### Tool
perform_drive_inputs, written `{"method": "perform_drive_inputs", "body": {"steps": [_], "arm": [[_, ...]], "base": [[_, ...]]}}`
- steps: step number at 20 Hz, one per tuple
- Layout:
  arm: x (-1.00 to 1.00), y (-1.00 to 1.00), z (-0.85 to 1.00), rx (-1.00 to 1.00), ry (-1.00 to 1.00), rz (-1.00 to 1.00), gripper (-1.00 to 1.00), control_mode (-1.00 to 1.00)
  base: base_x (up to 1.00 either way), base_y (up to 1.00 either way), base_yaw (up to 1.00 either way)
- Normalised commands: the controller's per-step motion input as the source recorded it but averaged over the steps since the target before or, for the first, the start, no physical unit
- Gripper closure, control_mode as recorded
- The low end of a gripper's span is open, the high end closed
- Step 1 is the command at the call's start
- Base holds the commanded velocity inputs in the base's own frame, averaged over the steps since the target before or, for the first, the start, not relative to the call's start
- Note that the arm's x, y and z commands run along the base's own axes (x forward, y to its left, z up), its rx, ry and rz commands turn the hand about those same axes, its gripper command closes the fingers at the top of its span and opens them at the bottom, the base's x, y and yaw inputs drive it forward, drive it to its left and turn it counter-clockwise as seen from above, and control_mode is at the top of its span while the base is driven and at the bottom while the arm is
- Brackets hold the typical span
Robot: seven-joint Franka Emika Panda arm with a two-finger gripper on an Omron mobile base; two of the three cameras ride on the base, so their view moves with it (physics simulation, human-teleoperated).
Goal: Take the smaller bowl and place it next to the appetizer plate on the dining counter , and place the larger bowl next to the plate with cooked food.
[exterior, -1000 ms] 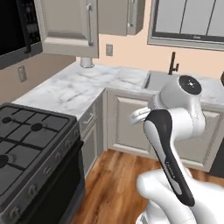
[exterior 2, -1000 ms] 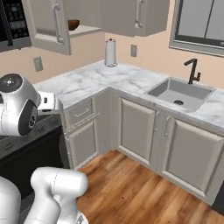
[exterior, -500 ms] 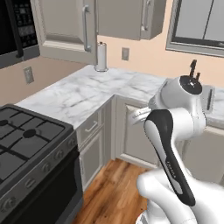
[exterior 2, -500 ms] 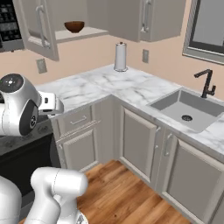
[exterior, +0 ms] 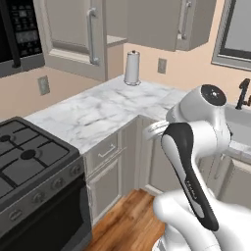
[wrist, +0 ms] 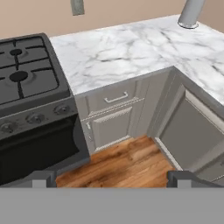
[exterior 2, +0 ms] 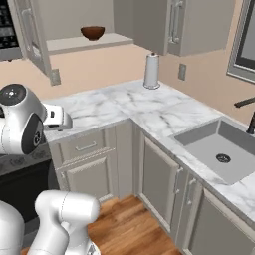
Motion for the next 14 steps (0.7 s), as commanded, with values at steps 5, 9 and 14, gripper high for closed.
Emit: {"method": "perform_drive_inputs", "body": {"steps": [5,9,14], "arm": [[0.00,0.00,0.00,0.00,0.00,0.00,-1.00,1.00],[0.00,0.00,0.00,0.00,0.00,0.00,-1.00,1.00],[0.00,0.00,0.00,0.00,0.00,0.00,-1.00,1.00]], "base": [[0.42,-0.50,0.27],[0.69,-0.22,0.24],[0.69,-0.14,0.26]]}}
